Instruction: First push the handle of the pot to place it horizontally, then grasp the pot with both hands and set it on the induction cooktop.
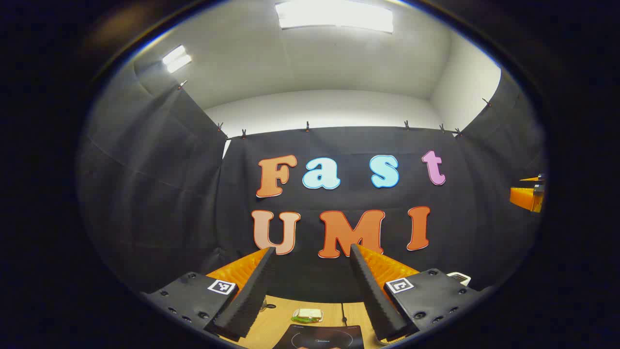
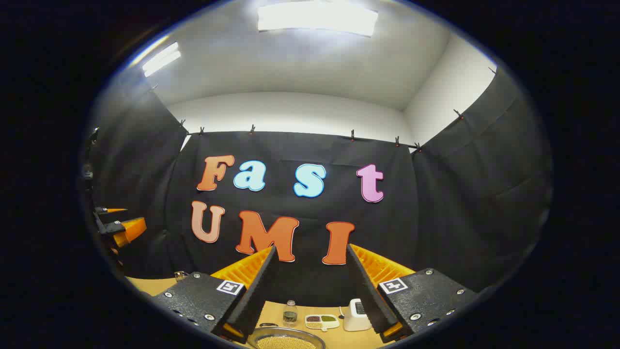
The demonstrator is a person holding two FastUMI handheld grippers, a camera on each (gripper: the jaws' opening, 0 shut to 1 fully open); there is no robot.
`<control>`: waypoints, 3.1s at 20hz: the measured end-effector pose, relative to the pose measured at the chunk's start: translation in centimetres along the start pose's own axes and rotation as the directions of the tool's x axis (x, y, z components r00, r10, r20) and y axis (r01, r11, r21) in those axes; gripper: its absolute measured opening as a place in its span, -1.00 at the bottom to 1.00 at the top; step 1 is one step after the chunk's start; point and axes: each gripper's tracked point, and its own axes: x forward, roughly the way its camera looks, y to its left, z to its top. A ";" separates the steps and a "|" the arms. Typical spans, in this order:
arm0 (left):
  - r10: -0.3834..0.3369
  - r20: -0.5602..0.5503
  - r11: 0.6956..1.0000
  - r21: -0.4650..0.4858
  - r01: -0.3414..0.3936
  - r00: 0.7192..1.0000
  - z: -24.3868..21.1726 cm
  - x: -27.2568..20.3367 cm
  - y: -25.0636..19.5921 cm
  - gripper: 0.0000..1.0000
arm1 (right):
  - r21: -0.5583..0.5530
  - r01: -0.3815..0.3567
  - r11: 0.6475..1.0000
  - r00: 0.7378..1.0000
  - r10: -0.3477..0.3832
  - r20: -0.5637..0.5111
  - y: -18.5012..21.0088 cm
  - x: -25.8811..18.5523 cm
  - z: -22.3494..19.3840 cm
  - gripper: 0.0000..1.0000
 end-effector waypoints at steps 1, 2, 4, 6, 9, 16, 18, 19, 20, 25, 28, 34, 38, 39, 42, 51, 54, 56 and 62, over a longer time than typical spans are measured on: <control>-0.004 -0.005 1.000 -0.001 0.004 1.000 -0.3 0.1 -0.1 0.93 | -0.003 0.007 1.000 1.000 -0.007 -0.004 -0.1 -0.1 0.0 0.77; -0.008 -0.010 1.000 -0.004 0.008 1.000 -0.5 0.3 -0.3 0.96 | -0.001 0.006 1.000 1.000 -0.006 -0.010 -0.1 -0.1 -0.1 0.72; -0.015 -0.013 1.000 0.000 0.015 1.000 -0.4 0.6 -0.4 0.96 | 0.002 0.007 1.000 1.000 -0.007 -0.025 -0.1 0.1 -0.2 0.72; -0.020 -0.010 1.000 -0.002 0.020 1.000 -0.1 0.9 -0.5 0.94 | -0.001 0.019 1.000 0.999 -0.019 -0.029 -0.5 0.1 -0.1 0.72; -0.018 0.005 1.000 -0.007 0.018 1.000 0.6 1.2 -0.1 0.94 | -0.013 0.038 0.999 0.999 -0.038 -0.028 -0.8 0.4 0.1 0.72; -0.042 -0.043 0.983 -0.180 0.034 0.998 1.1 3.0 1.2 0.95 | -0.061 0.039 0.997 0.997 -0.043 -0.056 -0.2 0.9 -0.7 0.72; -0.017 -0.046 0.992 -0.128 0.011 0.999 1.1 3.6 2.7 0.89 | -0.074 0.034 0.997 0.997 -0.039 -0.069 0.0 0.9 -1.1 0.72; -0.026 -0.053 0.993 -0.116 0.020 0.998 1.0 3.5 2.1 0.92 | -0.080 0.030 0.996 0.997 -0.036 -0.073 0.1 0.9 -1.2 0.72; -0.035 -0.060 0.994 -0.107 0.028 0.998 0.8 3.6 1.7 0.92 | -0.084 0.028 0.996 0.997 -0.035 -0.076 0.1 1.1 -1.3 0.72; -0.055 -0.052 0.997 -0.051 0.052 0.997 0.5 3.1 1.0 0.94 | -0.043 -0.004 0.999 0.998 0.001 -0.070 1.6 1.4 -1.9 0.72; -0.079 -0.053 0.997 -0.021 0.078 0.995 -0.3 2.6 0.1 0.91 | -0.015 -0.030 0.999 0.995 0.028 -0.091 2.4 1.4 -3.8 0.73; -0.108 -0.046 0.994 0.007 0.108 0.993 -2.4 1.5 -1.0 0.93 | -0.012 -0.043 0.999 0.998 0.042 -0.049 3.2 1.5 -4.6 0.75; -0.121 -0.067 0.993 0.006 0.121 0.990 -4.1 1.3 -1.3 0.93 | 0.016 -0.126 0.992 0.986 0.127 -0.105 5.4 0.9 -7.1 0.89; -0.118 -0.073 0.993 0.003 0.118 0.990 -4.4 1.5 -1.2 0.93 | 0.035 -0.149 0.988 0.980 0.152 -0.127 6.0 0.9 -8.1 0.89; -0.106 -0.093 0.994 -0.001 0.106 0.990 -5.4 1.8 -1.0 0.92 | 0.061 -0.171 0.983 0.966 0.179 -0.188 6.2 0.5 -10.8 0.83; -0.091 -0.155 0.994 0.044 0.098 0.984 -9.3 2.3 -1.3 0.93 | 0.138 -0.180 0.974 0.900 0.219 -0.376 5.5 -1.6 -20.3 0.47; -0.090 -0.160 0.994 0.042 0.098 0.983 -9.6 2.3 -1.3 0.93 | 0.180 -0.189 0.965 0.859 0.252 -0.446 5.9 -2.7 -23.6 0.29; -0.082 -0.160 0.994 0.051 0.092 0.984 -9.7 2.3 -1.1 0.92 | 0.203 -0.193 0.960 0.824 0.271 -0.498 6.2 -3.6 -25.8 0.14; -0.078 -0.190 0.992 0.081 0.095 0.979 -10.7 1.8 -1.3 0.94 | 0.307 -0.180 0.934 0.688 0.343 -0.640 7.0 -7.1 -32.8 -0.46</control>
